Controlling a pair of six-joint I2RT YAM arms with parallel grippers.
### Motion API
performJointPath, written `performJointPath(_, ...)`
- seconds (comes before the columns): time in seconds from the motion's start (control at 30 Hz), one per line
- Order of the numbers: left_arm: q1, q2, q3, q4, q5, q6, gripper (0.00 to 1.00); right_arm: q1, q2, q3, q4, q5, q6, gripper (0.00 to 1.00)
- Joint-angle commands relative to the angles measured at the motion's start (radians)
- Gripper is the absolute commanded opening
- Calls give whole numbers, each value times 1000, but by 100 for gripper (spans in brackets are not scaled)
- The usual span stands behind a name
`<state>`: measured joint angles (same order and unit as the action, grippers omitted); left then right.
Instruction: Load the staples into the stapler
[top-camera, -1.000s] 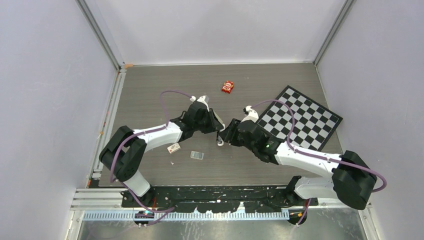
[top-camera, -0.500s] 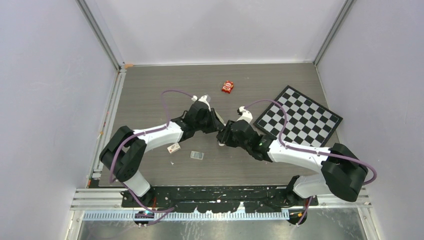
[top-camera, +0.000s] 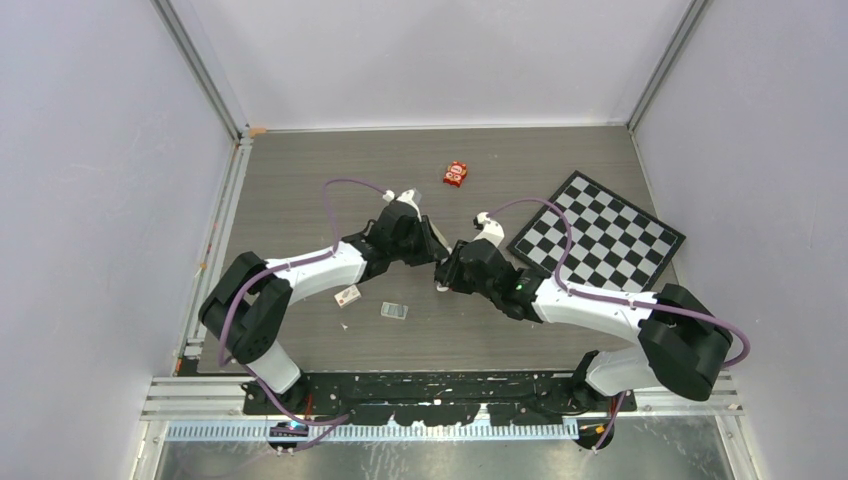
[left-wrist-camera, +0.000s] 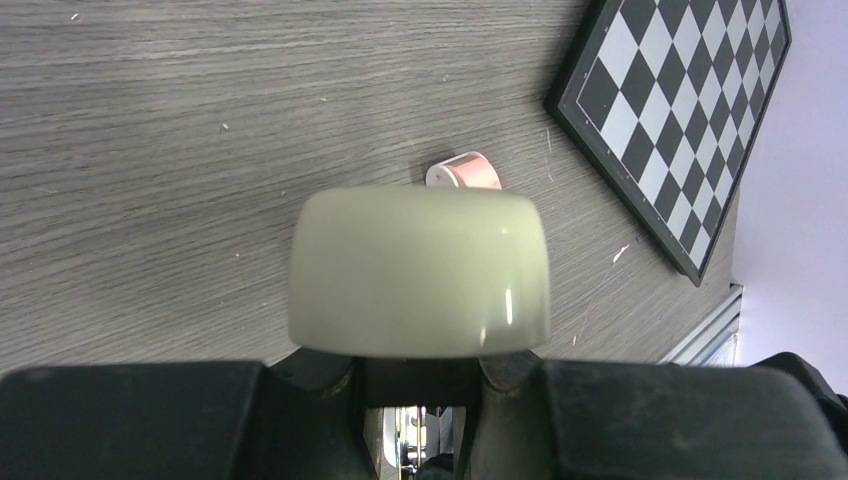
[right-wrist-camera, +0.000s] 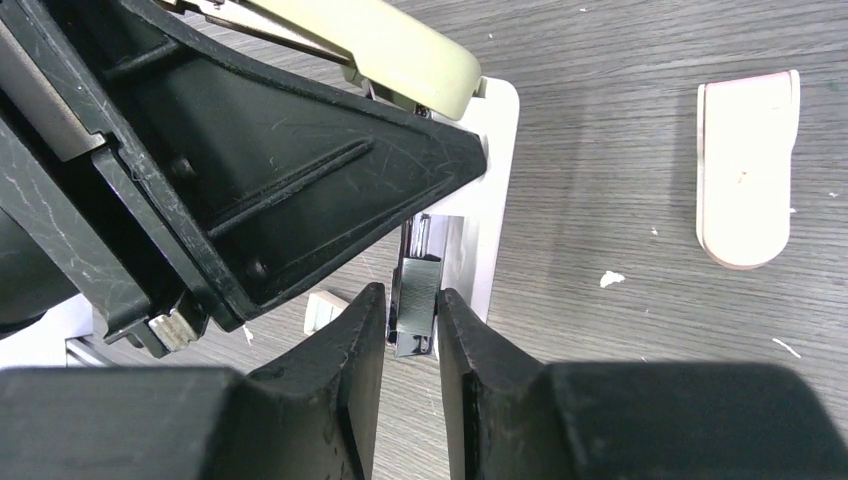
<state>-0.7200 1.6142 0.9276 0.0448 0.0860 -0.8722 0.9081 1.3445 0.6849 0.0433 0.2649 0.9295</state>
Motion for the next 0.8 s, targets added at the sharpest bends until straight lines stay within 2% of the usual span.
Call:
performJointPath(0.0, -4, -51, 38, 21, -20, 23, 0, 6, -8, 31, 19, 46, -1, 30)
performJointPath(0.23, -8, -48, 36, 18, -26, 22, 0, 6, -9, 22, 28, 47, -4, 24)
performJointPath(0.5, -14, -48, 42, 6, -37, 25, 0, 6, -9, 14, 30, 52, -6, 23)
performJointPath(0.67, -19, -51, 50, -5, -46, 30, 0, 6, 2, 20, 23, 53, 1, 32)
performJointPath(0.77, -23, -50, 56, -14, -53, 32, 0, 5, 12, 30, 8, 53, 1, 34)
